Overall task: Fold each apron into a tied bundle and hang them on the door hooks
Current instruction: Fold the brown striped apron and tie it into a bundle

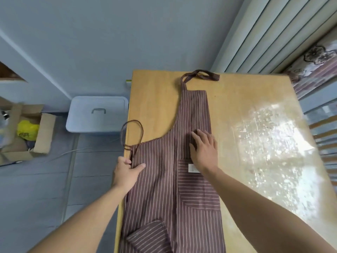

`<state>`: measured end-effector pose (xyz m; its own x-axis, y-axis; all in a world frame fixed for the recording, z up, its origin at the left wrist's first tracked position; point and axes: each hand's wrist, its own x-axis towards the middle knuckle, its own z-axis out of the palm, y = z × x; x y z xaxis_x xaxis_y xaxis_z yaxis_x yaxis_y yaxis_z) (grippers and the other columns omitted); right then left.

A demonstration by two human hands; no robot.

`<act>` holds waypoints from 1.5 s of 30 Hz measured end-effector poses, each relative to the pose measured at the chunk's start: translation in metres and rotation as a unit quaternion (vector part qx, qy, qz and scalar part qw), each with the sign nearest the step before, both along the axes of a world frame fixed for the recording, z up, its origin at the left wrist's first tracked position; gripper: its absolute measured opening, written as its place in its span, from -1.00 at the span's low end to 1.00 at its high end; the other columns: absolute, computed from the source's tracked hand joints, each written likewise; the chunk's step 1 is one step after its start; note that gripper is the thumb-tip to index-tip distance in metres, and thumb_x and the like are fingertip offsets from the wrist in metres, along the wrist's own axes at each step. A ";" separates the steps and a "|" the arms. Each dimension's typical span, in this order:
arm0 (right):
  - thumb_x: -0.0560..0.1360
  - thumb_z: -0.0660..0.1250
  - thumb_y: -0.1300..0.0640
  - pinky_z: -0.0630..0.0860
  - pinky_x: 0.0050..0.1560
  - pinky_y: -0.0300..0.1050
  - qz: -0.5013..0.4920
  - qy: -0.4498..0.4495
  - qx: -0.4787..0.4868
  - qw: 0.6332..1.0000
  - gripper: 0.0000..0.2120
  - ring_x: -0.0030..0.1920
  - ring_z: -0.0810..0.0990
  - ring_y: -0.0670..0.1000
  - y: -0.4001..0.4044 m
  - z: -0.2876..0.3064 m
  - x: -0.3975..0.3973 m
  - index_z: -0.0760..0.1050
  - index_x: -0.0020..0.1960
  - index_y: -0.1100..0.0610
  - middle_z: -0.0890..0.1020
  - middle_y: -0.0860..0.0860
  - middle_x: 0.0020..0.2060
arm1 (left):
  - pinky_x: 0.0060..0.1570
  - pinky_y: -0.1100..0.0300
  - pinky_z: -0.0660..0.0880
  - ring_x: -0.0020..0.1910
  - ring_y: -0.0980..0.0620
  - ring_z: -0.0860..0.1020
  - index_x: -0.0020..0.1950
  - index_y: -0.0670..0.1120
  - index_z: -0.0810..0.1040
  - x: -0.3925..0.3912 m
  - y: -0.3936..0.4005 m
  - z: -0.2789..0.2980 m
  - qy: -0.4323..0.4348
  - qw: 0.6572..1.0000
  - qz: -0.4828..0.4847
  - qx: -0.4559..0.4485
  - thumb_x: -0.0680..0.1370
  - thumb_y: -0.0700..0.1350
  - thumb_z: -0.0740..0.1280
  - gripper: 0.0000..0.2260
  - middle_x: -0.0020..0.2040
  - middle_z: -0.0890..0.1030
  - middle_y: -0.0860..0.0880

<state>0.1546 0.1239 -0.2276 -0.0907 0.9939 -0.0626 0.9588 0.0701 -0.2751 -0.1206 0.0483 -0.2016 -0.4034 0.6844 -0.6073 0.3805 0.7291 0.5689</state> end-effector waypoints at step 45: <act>0.67 0.11 0.20 0.51 0.33 -0.05 -0.066 0.288 -0.220 0.930 -0.40 0.28 0.56 -0.07 -0.323 0.102 -0.119 0.21 0.54 -0.37 0.58 -0.15 0.32 | 0.58 -0.14 -0.23 0.58 0.01 -0.32 0.64 0.18 -0.14 -0.017 -0.199 -0.022 0.045 0.787 -0.611 0.077 0.30 0.18 0.58 0.14 0.60 -0.27 0.13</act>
